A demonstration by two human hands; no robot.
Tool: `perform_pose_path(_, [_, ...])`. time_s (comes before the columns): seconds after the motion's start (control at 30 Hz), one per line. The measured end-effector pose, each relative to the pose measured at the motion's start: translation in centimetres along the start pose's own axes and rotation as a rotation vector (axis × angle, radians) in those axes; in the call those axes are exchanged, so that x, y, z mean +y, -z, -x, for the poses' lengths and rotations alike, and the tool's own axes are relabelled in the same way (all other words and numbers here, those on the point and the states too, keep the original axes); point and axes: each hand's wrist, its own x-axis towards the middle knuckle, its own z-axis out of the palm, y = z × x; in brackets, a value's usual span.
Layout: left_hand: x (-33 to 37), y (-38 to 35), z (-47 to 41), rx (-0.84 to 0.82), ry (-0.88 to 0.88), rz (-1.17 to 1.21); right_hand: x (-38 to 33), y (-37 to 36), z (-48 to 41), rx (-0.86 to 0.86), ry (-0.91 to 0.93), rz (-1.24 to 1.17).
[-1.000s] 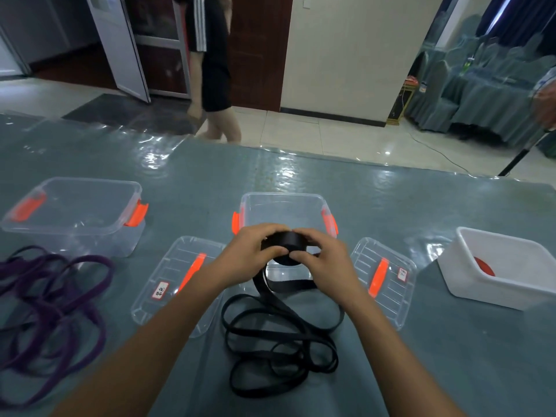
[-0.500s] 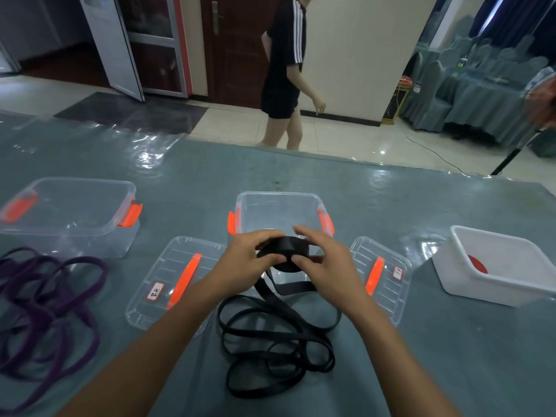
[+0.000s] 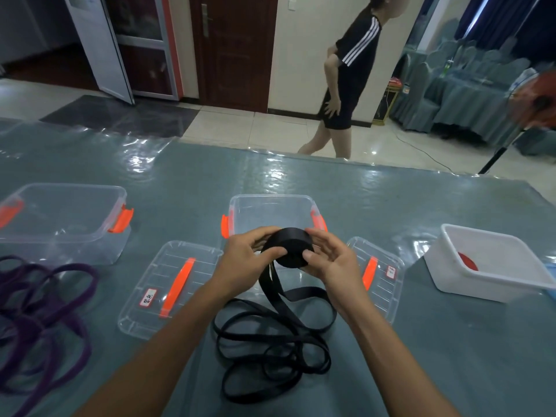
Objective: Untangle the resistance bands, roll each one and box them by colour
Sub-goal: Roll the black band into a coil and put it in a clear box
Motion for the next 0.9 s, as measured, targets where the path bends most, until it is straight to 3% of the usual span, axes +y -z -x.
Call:
perform_pose_path(0.13, [-0.4, -0.1, 0.1, -0.064, -0.057, -0.120, -0.7, 0.8, 0.0, -0.082, 0.229, 0.597])
perform_pose_path(0.2, [-0.5, -0.3, 0.1, -0.079, -0.087, -0.147, -1.1, 1.0, -0.2, -0.124, 0.243, 0.740])
perform_pose_path(0.33, [-0.3, -0.6, 0.0, -0.039, -0.091, -0.109, -1.4, 1.1, -0.4, -0.041, 0.210, 0.616])
perform_pose_path(0.47, [-0.4, -0.7, 0.0, 0.015, -0.044, -0.018, -0.7, 0.9, -0.5, 0.026, 0.063, 0.142])
perform_pose_path(0.6, [-0.5, -0.2, -0.3, 0.029, -0.004, 0.019, 0.2, 0.0, 0.0, 0.011, -0.012, -0.028])
perform_pose_path(0.67, [-0.5, 0.1, -0.3, -0.010, 0.002, -0.018, 0.2, 0.0, 0.1, -0.004, 0.060, 0.125])
perform_pose_path(0.8, [-0.6, 0.2, -0.3, -0.084, -0.056, -0.105, -0.8, 0.4, -0.5, -0.126, 0.314, 0.706])
perform_pose_path(0.9, [-0.4, 0.1, -0.3, -0.056, -0.064, -0.054, -1.3, 0.7, -1.1, -0.100, 0.282, 0.684])
